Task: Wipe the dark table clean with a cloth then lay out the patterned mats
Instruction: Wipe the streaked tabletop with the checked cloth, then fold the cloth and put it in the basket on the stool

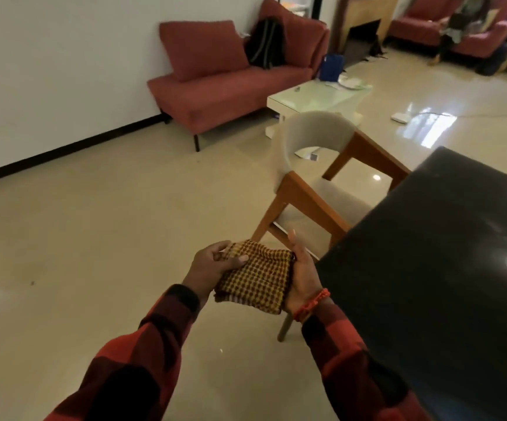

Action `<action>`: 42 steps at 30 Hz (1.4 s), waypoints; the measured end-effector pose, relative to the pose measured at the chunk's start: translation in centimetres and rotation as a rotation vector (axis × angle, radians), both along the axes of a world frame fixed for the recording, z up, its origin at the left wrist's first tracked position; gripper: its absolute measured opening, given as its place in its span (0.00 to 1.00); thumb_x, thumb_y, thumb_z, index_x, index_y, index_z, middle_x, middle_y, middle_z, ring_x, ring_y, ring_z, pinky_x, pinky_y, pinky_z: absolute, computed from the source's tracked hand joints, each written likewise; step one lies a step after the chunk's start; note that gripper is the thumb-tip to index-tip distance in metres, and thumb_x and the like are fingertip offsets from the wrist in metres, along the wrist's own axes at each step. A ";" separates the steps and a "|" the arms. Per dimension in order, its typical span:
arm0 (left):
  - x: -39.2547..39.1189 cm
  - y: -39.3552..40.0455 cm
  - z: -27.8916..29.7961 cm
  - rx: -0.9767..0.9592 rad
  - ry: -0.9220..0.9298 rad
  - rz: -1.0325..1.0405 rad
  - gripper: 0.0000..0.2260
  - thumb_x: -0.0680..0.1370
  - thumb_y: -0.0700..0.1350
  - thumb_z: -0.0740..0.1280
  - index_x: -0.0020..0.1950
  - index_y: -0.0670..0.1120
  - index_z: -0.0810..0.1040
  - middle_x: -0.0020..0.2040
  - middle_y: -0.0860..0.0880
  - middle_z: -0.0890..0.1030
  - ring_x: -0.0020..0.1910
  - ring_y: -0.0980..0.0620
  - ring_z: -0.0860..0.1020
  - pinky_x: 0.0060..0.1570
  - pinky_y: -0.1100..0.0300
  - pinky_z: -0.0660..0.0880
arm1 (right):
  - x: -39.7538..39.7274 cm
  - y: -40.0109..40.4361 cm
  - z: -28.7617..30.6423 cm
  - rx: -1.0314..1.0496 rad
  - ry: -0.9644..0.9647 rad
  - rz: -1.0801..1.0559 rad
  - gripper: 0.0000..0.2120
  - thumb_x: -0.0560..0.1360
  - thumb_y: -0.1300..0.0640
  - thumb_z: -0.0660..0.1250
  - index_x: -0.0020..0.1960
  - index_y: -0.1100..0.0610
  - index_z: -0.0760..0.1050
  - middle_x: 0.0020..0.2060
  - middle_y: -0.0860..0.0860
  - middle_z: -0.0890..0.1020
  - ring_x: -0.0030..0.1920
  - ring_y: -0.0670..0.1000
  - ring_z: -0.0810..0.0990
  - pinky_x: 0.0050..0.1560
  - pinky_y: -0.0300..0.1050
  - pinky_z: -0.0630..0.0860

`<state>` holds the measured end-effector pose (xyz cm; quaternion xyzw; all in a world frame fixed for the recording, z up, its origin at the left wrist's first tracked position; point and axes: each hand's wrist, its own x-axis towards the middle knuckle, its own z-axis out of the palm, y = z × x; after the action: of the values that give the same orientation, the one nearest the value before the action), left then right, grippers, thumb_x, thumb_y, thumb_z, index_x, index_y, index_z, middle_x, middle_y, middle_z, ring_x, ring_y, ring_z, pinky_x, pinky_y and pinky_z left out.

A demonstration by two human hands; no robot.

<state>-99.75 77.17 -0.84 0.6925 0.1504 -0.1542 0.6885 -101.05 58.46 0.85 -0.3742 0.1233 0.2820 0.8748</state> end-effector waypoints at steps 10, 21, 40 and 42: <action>8.4 7.5 -2.0 0.234 -0.166 0.381 0.25 0.74 0.48 0.76 0.69 0.51 0.74 0.63 0.50 0.79 0.61 0.49 0.78 0.61 0.46 0.78 | 12.2 8.6 -2.2 -0.143 0.113 0.034 0.16 0.79 0.58 0.65 0.63 0.66 0.76 0.58 0.64 0.82 0.60 0.65 0.80 0.58 0.60 0.78; 31.3 12.2 0.1 0.037 -0.211 0.362 0.17 0.76 0.41 0.73 0.63 0.54 0.77 0.59 0.53 0.82 0.58 0.52 0.80 0.57 0.51 0.80 | 35.0 12.5 -1.3 -0.283 0.038 -0.041 0.12 0.81 0.58 0.64 0.61 0.64 0.78 0.52 0.61 0.85 0.48 0.59 0.84 0.46 0.52 0.82; 74.2 15.5 -1.6 -0.067 -0.123 -0.016 0.18 0.78 0.39 0.70 0.67 0.50 0.76 0.61 0.51 0.81 0.60 0.49 0.79 0.60 0.46 0.78 | 71.1 15.6 -1.7 -0.350 0.089 -0.387 0.10 0.82 0.61 0.63 0.59 0.63 0.78 0.50 0.60 0.85 0.47 0.58 0.85 0.45 0.52 0.84; 79.2 14.5 -1.5 -0.075 -0.106 -0.083 0.17 0.78 0.39 0.69 0.66 0.51 0.77 0.61 0.50 0.81 0.60 0.48 0.79 0.57 0.47 0.80 | 74.7 14.7 -1.5 -0.346 0.116 -0.444 0.10 0.82 0.61 0.63 0.59 0.63 0.78 0.48 0.59 0.86 0.47 0.58 0.86 0.43 0.52 0.83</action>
<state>-20.59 91.70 -2.32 0.6789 0.0788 -0.1513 0.7141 -26.33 73.19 -0.63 -0.4649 0.2981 0.0793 0.8299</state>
